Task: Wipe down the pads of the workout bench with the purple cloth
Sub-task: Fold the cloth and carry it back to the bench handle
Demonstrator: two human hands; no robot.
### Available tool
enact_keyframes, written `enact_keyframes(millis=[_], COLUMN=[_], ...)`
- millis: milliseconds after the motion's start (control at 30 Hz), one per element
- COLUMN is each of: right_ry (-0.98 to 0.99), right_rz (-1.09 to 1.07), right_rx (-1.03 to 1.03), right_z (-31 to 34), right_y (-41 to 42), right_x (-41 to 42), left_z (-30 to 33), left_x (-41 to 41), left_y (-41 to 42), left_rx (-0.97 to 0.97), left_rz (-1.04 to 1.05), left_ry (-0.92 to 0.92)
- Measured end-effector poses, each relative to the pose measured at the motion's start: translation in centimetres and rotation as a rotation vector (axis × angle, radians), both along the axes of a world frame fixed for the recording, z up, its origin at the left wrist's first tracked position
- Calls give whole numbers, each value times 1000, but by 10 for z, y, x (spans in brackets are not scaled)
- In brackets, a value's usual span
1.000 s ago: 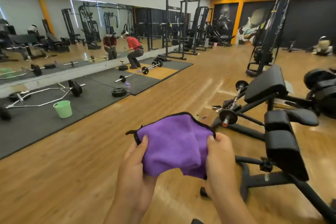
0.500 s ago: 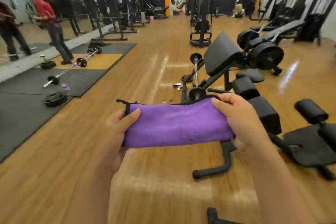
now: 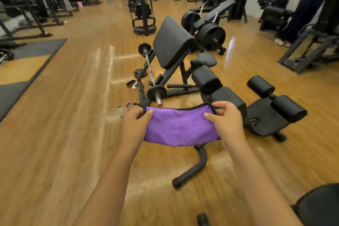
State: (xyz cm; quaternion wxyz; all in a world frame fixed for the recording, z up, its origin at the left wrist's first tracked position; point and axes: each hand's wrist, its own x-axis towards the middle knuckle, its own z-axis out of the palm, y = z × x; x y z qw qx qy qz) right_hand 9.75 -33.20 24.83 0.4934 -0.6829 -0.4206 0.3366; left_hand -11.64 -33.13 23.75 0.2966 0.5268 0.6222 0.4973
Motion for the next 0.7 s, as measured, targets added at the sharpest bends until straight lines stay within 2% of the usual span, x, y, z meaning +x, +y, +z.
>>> enact_keyframes(millis=[233,367,533,700], right_ry=[21,49,111,146], right_rz=[-142,-229,-498,-710], right_rx=[-195,-351,-478,-546], right_z=[-80,-145,-221,-270], right_y=[105,147,175,178], right_x=[40,59,76,81], left_z=[-71,-125,-204,-271], left_x=[42,75,111,135], left_y=[147,216,282,322], left_rx=[-111,-219,-435,-655], left_rz=[-113,-321,-630,-762], left_ry=[39,34,88,65])
